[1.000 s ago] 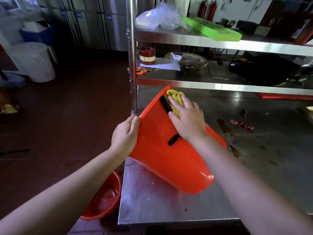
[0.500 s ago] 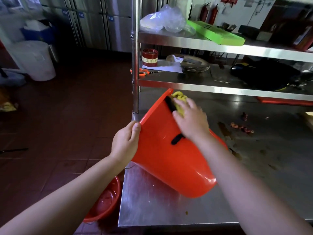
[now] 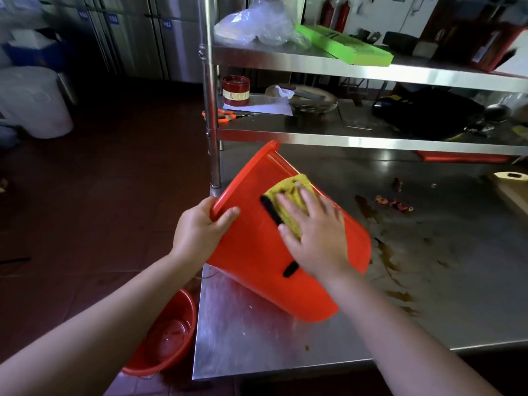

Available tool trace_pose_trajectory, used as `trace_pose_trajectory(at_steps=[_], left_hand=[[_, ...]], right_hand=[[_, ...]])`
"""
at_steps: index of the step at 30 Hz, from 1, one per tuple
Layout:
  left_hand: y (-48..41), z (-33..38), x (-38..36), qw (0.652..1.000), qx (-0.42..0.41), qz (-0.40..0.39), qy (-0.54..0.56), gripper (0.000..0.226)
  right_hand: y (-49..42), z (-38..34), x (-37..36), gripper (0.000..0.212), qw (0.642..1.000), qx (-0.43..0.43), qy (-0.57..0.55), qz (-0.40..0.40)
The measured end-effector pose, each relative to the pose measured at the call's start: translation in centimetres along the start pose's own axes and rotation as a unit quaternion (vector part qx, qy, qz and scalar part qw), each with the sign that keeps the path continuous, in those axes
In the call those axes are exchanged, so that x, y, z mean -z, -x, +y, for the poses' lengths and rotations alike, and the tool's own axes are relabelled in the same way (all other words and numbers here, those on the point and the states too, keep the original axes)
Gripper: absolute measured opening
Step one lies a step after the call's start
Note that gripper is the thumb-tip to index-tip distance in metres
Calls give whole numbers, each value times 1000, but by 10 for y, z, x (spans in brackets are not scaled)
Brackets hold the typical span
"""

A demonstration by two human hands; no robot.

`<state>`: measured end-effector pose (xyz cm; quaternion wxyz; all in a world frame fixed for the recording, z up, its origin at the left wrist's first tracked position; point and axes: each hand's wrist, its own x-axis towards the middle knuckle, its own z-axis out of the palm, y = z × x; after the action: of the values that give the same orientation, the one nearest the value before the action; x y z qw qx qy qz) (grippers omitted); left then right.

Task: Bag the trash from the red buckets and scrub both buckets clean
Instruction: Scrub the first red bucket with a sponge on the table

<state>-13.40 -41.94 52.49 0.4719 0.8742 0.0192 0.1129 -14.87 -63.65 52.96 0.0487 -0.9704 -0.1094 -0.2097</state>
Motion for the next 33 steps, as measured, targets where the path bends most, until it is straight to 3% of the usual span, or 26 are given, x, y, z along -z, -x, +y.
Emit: trace_pose_trajectory(at_steps=[3, 5, 7, 10, 14, 16, 17, 19, 21, 23, 26, 29, 31, 33], left_hand=[[4, -1, -1, 1000, -6, -12, 18, 28], [2, 3, -1, 1000, -7, -6, -9, 30], [-4, 9, -2, 999, -7, -6, -32, 29], [-17, 17, -3, 998, 1, -20, -52, 28], [-32, 28, -7, 999, -2, -45, -29, 31], [-31, 30, -10, 999, -2, -47, -3, 31], [-28, 30, -11, 999, 0, -42, 4, 30], [-21, 23, -12, 1000, 0, -23, -1, 27], [-12, 12, -11, 1000, -9, -8, 6, 27], [-5, 2, -9, 1000, -5, 7, 15, 29], [7, -7, 3, 1000, 8, -18, 24, 38], [9, -4, 23, 993, -49, -53, -97, 58], [-6, 14, 31, 986, -71, -65, -135, 56], [-27, 43, 28, 990, -38, -86, -105, 47]], right_hand=[[-25, 51, 6, 47, 969, -181, -142, -87], [-27, 71, 6, 46, 943, -237, -205, -115], [-14, 69, 7, 46, 954, -224, -172, -98], [28, 42, 1, 48, 993, -115, -13, -16], [84, 28, -18, 49, 995, 57, 80, 18], [85, 36, -19, 46, 993, 87, 71, 20], [80, 43, -17, 47, 996, 63, 63, 19], [61, 58, -9, 51, 998, -61, 16, 16], [35, 81, 0, 51, 968, -230, -102, -7], [19, 100, -1, 48, 930, -307, -197, -49], [24, 95, -3, 45, 947, -259, -183, -54], [40, 83, -1, 45, 958, -229, -172, -31], [47, 77, 1, 48, 965, -208, -160, -23], [53, 66, 1, 51, 976, -162, -142, -8]])
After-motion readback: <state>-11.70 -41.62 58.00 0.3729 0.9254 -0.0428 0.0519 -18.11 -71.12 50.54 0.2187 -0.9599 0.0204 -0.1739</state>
